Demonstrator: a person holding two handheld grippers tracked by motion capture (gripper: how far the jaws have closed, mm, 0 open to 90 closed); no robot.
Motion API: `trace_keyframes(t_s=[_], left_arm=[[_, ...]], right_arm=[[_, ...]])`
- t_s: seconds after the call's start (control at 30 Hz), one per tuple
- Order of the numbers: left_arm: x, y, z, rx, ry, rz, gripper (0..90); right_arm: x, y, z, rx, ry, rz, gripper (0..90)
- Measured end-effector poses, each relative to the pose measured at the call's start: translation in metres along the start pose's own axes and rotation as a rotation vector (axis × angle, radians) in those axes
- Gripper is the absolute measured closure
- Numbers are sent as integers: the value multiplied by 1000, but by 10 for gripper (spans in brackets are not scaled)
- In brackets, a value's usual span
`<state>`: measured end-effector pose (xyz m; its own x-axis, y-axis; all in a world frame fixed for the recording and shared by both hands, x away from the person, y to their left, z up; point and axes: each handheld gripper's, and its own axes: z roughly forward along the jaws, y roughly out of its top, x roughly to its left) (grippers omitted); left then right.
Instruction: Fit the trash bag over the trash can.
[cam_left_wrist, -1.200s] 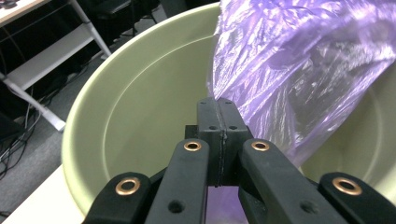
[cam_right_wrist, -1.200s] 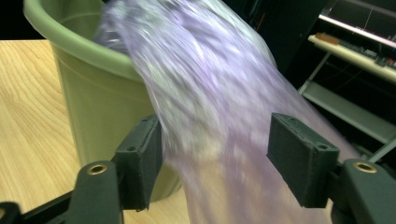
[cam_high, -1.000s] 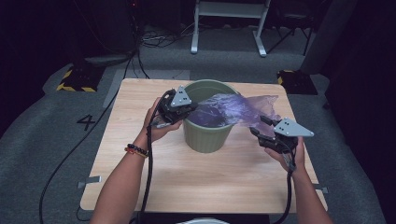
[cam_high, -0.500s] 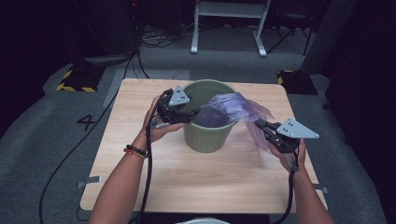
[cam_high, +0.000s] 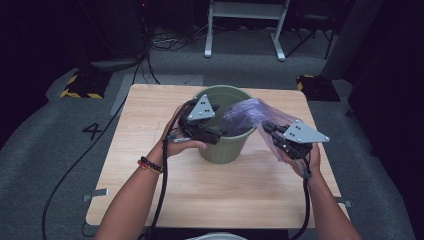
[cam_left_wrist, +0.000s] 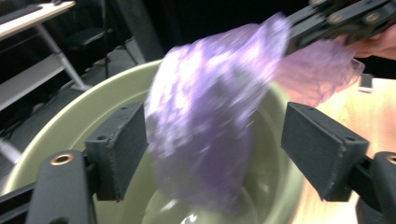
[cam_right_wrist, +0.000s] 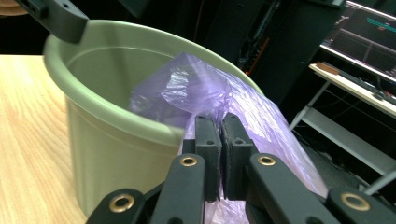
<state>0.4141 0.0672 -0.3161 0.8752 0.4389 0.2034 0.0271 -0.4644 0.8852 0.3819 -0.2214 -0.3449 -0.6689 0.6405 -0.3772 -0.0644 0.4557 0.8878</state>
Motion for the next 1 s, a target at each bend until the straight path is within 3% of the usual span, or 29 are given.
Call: trace_keyframes(t_s=[0.1, 0.23, 0.4, 0.5, 0.57, 0.7, 0.8, 0.9, 0.97, 1.0], left_arm=[[-5, 6, 7, 6, -6, 16, 254], [-7, 9, 15, 26, -7, 38, 372], [-9, 8, 22, 63, 29, 87, 754], [-9, 6, 22, 60, 47, 98, 896], [-8, 5, 21, 66, 54, 95, 899], [-3, 1, 16, 76, 80, 79, 899], [2, -4, 14, 66, 75, 54, 899], [2, -4, 13, 50, 61, 40, 890], [0, -2, 15, 50, 54, 41, 728], [-2, -1, 15, 53, 51, 43, 561]], right_arm=[[4, 6, 4, 4, 16, -12, 874], [8, 10, 7, -1, 35, -22, 870], [11, 12, 5, -10, 49, -16, 840], [13, 12, 3, -16, 59, -15, 801], [13, 12, 1, -23, 60, -13, 738], [12, 11, -6, -52, 66, 27, 527], [12, 9, -8, -54, 88, 30, 528], [15, 9, -5, -19, 84, 0, 627], [17, 8, -2, 7, 65, -19, 761], [16, 6, 1, 8, 60, -11, 821]])
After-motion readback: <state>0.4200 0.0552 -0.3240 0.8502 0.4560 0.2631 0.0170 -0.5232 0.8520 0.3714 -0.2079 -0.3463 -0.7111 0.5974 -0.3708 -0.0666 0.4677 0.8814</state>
